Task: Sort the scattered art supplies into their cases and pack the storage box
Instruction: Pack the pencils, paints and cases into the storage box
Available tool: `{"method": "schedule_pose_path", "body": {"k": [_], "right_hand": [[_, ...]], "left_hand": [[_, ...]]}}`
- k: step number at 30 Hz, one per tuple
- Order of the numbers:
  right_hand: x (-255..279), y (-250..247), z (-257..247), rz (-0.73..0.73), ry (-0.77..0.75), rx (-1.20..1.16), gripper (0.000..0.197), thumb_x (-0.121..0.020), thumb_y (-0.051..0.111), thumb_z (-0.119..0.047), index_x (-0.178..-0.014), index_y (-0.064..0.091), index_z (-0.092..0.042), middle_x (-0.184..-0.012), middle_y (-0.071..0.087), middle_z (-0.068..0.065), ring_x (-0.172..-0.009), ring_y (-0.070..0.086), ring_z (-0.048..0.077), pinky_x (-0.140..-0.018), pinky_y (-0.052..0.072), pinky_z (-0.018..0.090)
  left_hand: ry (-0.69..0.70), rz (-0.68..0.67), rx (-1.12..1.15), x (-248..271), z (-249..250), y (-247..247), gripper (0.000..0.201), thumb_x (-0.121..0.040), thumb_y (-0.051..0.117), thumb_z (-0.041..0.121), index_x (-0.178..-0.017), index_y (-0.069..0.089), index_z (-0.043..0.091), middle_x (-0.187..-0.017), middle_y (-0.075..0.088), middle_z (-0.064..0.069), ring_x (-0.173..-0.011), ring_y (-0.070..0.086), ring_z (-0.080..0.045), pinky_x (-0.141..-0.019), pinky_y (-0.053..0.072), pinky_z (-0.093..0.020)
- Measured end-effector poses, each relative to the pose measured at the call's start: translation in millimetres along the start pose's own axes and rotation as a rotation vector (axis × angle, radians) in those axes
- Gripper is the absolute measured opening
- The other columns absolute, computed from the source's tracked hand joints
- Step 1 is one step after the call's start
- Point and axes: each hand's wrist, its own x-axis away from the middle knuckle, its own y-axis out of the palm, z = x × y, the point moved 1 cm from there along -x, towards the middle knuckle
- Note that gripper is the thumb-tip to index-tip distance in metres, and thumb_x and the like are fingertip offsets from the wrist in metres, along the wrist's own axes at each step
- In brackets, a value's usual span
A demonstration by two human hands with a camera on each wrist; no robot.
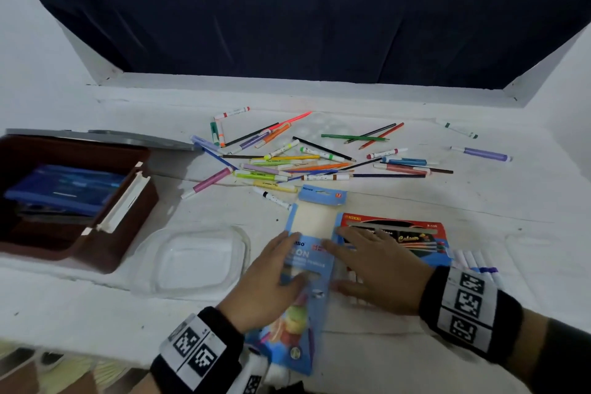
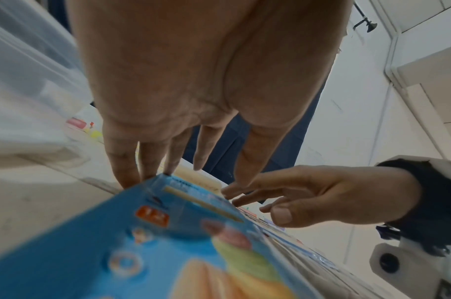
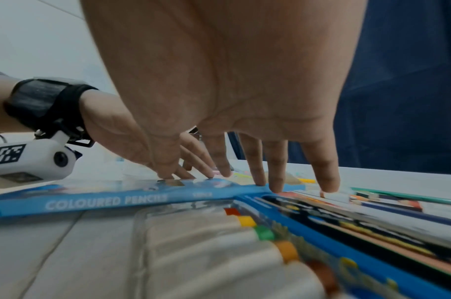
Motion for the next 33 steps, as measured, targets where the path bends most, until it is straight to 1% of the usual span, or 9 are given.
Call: {"method": "schedule_pose_path", "body": {"k": [2,6,13,18,21,24,28,31,33], "right_hand": [[-12,1,-6,-0.038,-0.034,0.052,0.097,-0.073,0.002,-0.081,-0.156,0.011,-0.031,-0.164,0.009,0.008,-0.152,0.008,0.024,-0.122,0.012,0.05],[-29,-1,-13,-0.073,-0.054,0.134,0.078,-0.094,0.027,-0.07,-0.156,0.016,-0.023,-0.163,0.016,0.009,-0.151,0.013,0.025,-0.12,0.012,0.052],[-46,-11,-3,-0.073,-0.015,0.117,0.083,-0.092,0.042,-0.067,-0.156,0.015,-0.021,-0.162,0.018,0.008,-0.15,0.013,0.026,-0.12,0.011,0.052],[-48,-12,7,-0.083,-0.005,0.01,0.082,-0.091,0.052,-0.061,-0.155,0.019,-0.02,-0.162,0.018,0.008,-0.152,0.007,0.025,-0.122,0.013,0.048],[-48,-10,12,-0.069,-0.028,-0.065,0.082,-0.091,0.055,-0.059,-0.155,0.02,-0.02,-0.162,0.017,0.008,-0.152,0.005,0.025,-0.122,0.016,0.043],[-45,-9,16,-0.043,-0.065,-0.088,0.08,-0.091,0.057,-0.056,-0.153,0.023,-0.02,-0.16,0.022,0.007,-0.151,0.01,0.024,-0.121,0.021,0.042],[-38,-12,20,-0.003,-0.102,-0.13,0.067,-0.095,0.056,-0.047,-0.152,0.029,-0.022,-0.156,0.03,0.005,-0.149,0.019,0.024,-0.118,0.027,0.041],[-33,-14,26,0.016,-0.119,-0.2,0.06,-0.098,0.055,-0.038,-0.151,0.033,-0.022,-0.155,0.032,0.004,-0.145,0.026,0.021,-0.117,0.029,0.037],[-33,-15,30,0.042,-0.143,-0.265,0.055,-0.097,0.057,-0.035,-0.147,0.04,-0.019,-0.151,0.039,0.005,-0.14,0.034,0.019,-0.114,0.031,0.035]], "left_hand": [[-0.023,0.011,-0.013,3,-4,-3,0.064,-0.096,0.062,0.034,-0.152,0.033,0.028,-0.157,0.028,0.012,-0.144,0.029,-0.002,-0.116,0.025,-0.017],[-0.056,0.051,0.06,5,-8,-7,0.054,-0.096,0.062,0.038,-0.145,0.04,0.032,-0.144,0.045,0.013,-0.131,0.045,-0.001,-0.112,0.038,-0.027],[-0.124,0.039,0.134,-8,-2,-7,0.048,-0.097,0.056,0.044,-0.142,0.04,0.038,-0.137,0.052,0.007,-0.115,0.06,-0.019,-0.09,0.051,-0.033],[-0.098,0.012,0.13,-17,8,-1,0.048,-0.101,0.054,0.033,-0.146,0.04,0.031,-0.139,0.047,0.007,-0.091,0.058,0.0,-0.075,0.046,-0.016],[-0.075,-0.027,0.082,-23,14,-2,0.053,-0.102,0.053,0.033,-0.151,0.033,0.031,-0.148,0.042,0.008,-0.121,0.052,-0.005,-0.087,0.043,-0.01],[-0.075,-0.062,0.031,-29,21,-7,0.055,-0.101,0.05,0.041,-0.152,0.028,0.037,-0.151,0.042,0.007,-0.132,0.046,-0.01,-0.106,0.041,-0.026],[-0.092,-0.068,0.013,-34,31,-13,0.053,-0.102,0.045,0.045,-0.151,0.027,0.039,-0.138,0.045,0.015,-0.115,0.049,-0.002,-0.091,0.039,-0.017],[-0.126,-0.063,0.016,-39,32,-15,0.05,-0.101,0.042,0.05,-0.15,0.031,0.04,-0.143,0.048,0.007,-0.126,0.049,-0.009,-0.097,0.037,-0.022],[-0.148,-0.045,0.019,-43,33,-16,0.047,-0.101,0.041,0.051,-0.146,0.036,0.04,-0.135,0.057,0.005,-0.117,0.057,-0.013,-0.087,0.041,-0.017]]}}
